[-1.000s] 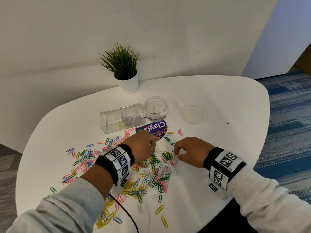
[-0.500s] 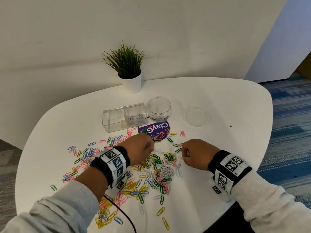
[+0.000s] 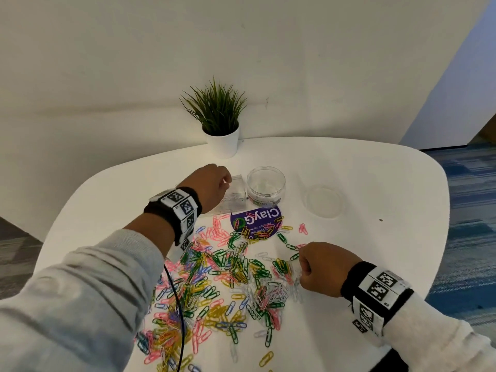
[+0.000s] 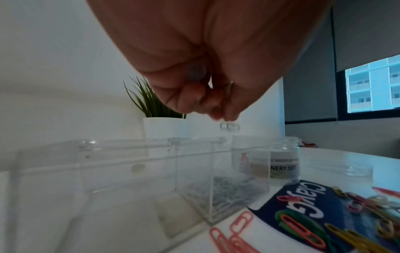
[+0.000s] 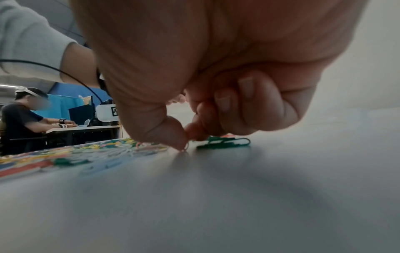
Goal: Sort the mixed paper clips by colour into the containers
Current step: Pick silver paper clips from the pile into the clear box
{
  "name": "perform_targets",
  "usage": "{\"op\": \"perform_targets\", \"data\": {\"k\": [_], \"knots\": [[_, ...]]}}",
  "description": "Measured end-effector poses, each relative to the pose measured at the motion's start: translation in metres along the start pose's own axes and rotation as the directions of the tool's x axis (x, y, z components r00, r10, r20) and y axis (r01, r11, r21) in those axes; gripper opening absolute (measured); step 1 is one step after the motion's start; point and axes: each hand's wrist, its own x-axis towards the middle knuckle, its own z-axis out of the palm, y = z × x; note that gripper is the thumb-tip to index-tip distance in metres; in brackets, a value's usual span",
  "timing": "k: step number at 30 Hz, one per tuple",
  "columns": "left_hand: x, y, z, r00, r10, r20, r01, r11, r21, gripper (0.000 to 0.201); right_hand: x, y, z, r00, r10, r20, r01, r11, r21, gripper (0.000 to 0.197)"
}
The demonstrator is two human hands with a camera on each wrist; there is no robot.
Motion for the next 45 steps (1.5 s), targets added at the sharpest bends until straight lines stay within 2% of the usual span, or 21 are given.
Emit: {"op": "perform_targets", "data": {"k": [2, 4, 8, 9, 11, 13, 15, 19, 22, 24, 26, 29, 32, 35, 37, 39, 40, 42, 43, 45], "knots": [[0.004, -0.002, 0.0, 0.998, -0.041, 0.048, 0.044, 0.996, -0.071, 0.037, -0.001, 0.0, -0.007, 1.0, -0.008, -0.007, 0.009, 0.999, 0.042, 0.01], [0.004, -0.007, 0.0, 0.996, -0.078, 0.051, 0.084, 0.987, -0.135, 0.044, 0.002, -0.001, -0.021, 0.998, -0.029, -0.046, 0.034, 0.994, 0.106, 0.012], [-0.007, -0.029, 0.002, 0.993, -0.095, -0.065, 0.089, 0.992, -0.092, 0.047, 0.029, -0.014, -0.059, 0.989, -0.087, -0.117, 0.105, 0.981, 0.164, 0.014], [-0.012, -0.035, 0.004, 0.994, -0.105, -0.04, 0.101, 0.991, -0.084, 0.057, 0.04, -0.02, -0.07, 0.986, -0.103, -0.134, 0.125, 0.978, 0.165, 0.013], [-0.02, -0.044, 0.013, 0.987, -0.133, 0.091, 0.135, 0.991, -0.017, 0.073, 0.065, -0.036, -0.09, 0.973, -0.14, -0.184, 0.17, 0.973, 0.156, 0.012], [-0.025, -0.048, 0.024, 0.976, -0.151, 0.157, 0.133, 0.984, 0.119, 0.07, 0.092, -0.057, -0.105, 0.958, -0.18, -0.221, 0.213, 0.968, 0.134, 0.014], [-0.027, -0.046, 0.031, 0.975, -0.156, 0.157, 0.126, 0.974, 0.189, 0.067, 0.118, -0.077, -0.113, 0.949, -0.206, -0.237, 0.237, 0.965, 0.11, 0.021], [-0.03, -0.043, 0.035, 0.972, -0.176, 0.158, 0.14, 0.966, 0.216, 0.068, 0.156, -0.105, -0.111, 0.951, -0.219, -0.217, 0.225, 0.974, 0.003, 0.026], [-0.029, -0.045, 0.035, 0.968, -0.179, 0.178, 0.142, 0.969, 0.2, 0.068, 0.168, -0.116, -0.104, 0.962, -0.232, -0.141, 0.222, 0.972, -0.082, 0.033], [-0.029, -0.046, 0.035, 0.967, -0.176, 0.185, 0.14, 0.971, 0.191, 0.068, 0.164, -0.117, -0.103, 0.962, -0.24, -0.128, 0.231, 0.969, -0.084, 0.043], [-0.029, -0.046, 0.036, 0.969, -0.174, 0.176, 0.139, 0.972, 0.191, 0.068, 0.15, -0.114, -0.104, 0.948, -0.252, -0.196, 0.247, 0.968, -0.05, 0.047], [-0.03, -0.047, 0.036, 0.972, -0.164, 0.168, 0.135, 0.975, 0.175, 0.068, 0.114, -0.096, -0.095, 0.929, -0.248, -0.274, 0.26, 0.966, 0.007, 0.03], [-0.037, -0.048, 0.038, 0.983, -0.134, 0.123, 0.112, 0.979, 0.171, 0.068, 0.072, -0.066, -0.07, 0.975, -0.19, -0.12, 0.193, 0.981, 0.02, 0.022], [-0.047, -0.046, 0.038, 0.995, -0.09, 0.029, 0.086, 0.99, 0.116, 0.069, 0.037, -0.038, -0.042, 0.992, -0.124, 0.01, 0.124, 0.992, -0.038, 0.013], [-0.056, -0.039, 0.033, 0.995, 0.009, -0.101, 0.004, 0.992, 0.126, 0.069, 0.024, -0.026, -0.028, 0.994, -0.104, 0.035, 0.106, 0.992, -0.062, 0.02], [-0.067, -0.019, 0.027, 0.962, 0.192, -0.196, -0.156, 0.97, 0.189, 0.052, 0.018, -0.018, -0.018, 0.996, -0.087, 0.018, 0.088, 0.995, -0.049, 0.022], [-0.071, -0.004, 0.026, 0.949, 0.261, -0.179, -0.227, 0.956, 0.188, 0.038, 0.017, -0.015, -0.016, 0.997, -0.08, -0.006, 0.08, 0.996, -0.031, 0.019], [-0.079, 0.029, 0.031, 0.945, 0.328, 0.004, -0.324, 0.928, 0.184, 0.023, 0.016, -0.009, -0.014, 0.996, -0.066, -0.062, 0.067, 0.998, 0.012, 0.014], [-0.082, 0.046, 0.035, 0.94, 0.327, 0.1, -0.34, 0.92, 0.196, 0.023, 0.015, -0.006, -0.013, 0.995, -0.054, -0.088, 0.058, 0.997, 0.043, 0.015], [-0.082, 0.068, 0.044, 0.942, 0.259, 0.211, -0.304, 0.928, 0.215, 0.026, 0.012, -0.001, -0.014, 0.99, -0.025, -0.139, 0.039, 0.994, 0.103, 0.019]]}}
